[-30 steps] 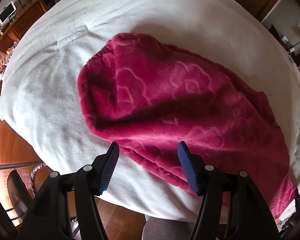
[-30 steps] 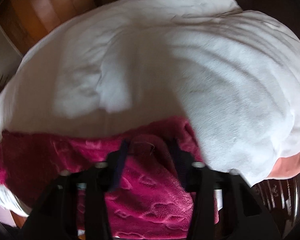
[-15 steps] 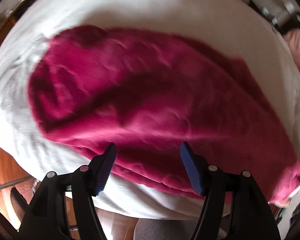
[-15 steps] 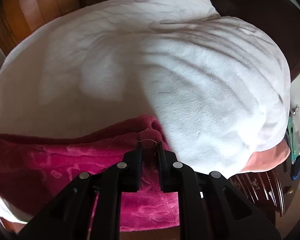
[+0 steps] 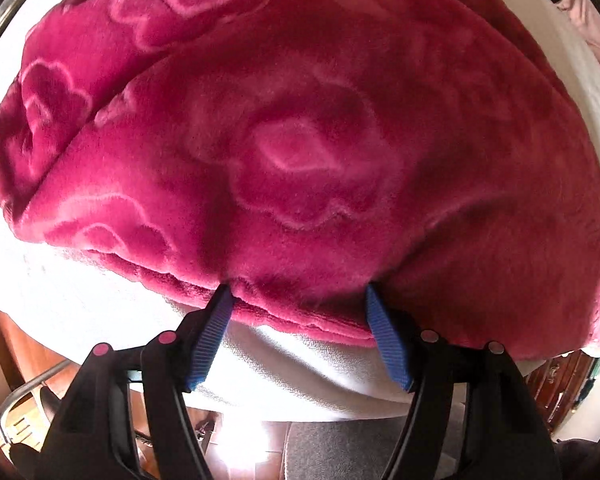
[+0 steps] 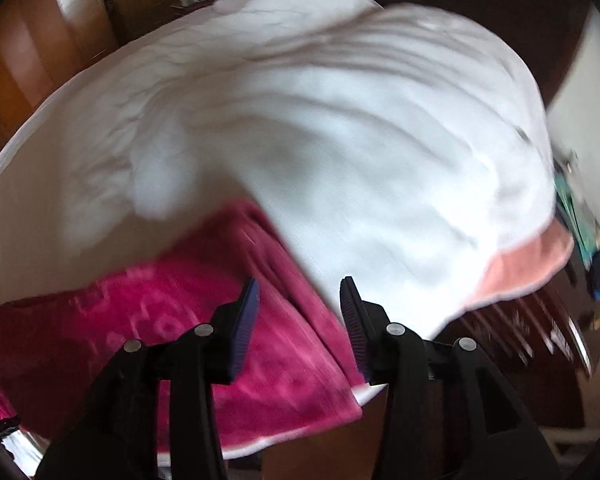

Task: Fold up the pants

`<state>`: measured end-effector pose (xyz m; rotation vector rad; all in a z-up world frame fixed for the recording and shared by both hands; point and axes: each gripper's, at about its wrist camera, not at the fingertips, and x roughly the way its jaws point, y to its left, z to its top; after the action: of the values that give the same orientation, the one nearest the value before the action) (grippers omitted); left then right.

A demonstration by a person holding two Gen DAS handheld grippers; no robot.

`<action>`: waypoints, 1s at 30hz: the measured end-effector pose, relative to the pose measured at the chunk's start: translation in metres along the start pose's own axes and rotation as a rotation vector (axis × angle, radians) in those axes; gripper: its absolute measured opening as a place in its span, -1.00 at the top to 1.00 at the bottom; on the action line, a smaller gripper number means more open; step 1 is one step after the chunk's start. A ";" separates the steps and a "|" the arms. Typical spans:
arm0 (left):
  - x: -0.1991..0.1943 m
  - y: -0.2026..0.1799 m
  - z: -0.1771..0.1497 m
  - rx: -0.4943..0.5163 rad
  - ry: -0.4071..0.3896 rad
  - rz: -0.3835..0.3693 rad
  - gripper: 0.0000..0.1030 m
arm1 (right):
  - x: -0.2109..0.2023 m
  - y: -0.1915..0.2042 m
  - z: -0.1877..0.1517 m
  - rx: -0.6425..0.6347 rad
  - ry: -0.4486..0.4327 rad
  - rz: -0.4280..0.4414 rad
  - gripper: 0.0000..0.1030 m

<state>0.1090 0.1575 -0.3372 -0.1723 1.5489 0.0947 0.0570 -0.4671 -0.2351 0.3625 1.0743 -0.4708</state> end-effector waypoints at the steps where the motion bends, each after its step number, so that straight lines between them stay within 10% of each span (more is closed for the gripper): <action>1: 0.000 0.001 -0.002 -0.001 -0.003 -0.001 -0.33 | -0.001 -0.010 -0.010 0.036 0.021 0.003 0.16; 14: 0.002 0.007 -0.022 0.014 -0.025 0.007 -0.30 | 0.036 -0.053 -0.076 0.316 0.204 0.134 0.21; 17: 0.001 -0.003 -0.020 0.027 -0.025 0.018 -0.30 | 0.039 -0.048 -0.072 0.327 0.201 0.148 0.76; 30: 0.025 -0.013 -0.055 0.086 0.064 0.019 -0.25 | 0.038 -0.046 -0.060 0.273 0.194 -0.022 0.81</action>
<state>0.0578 0.1347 -0.3622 -0.0936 1.6160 0.0377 0.0026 -0.4826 -0.2983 0.6478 1.2054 -0.6136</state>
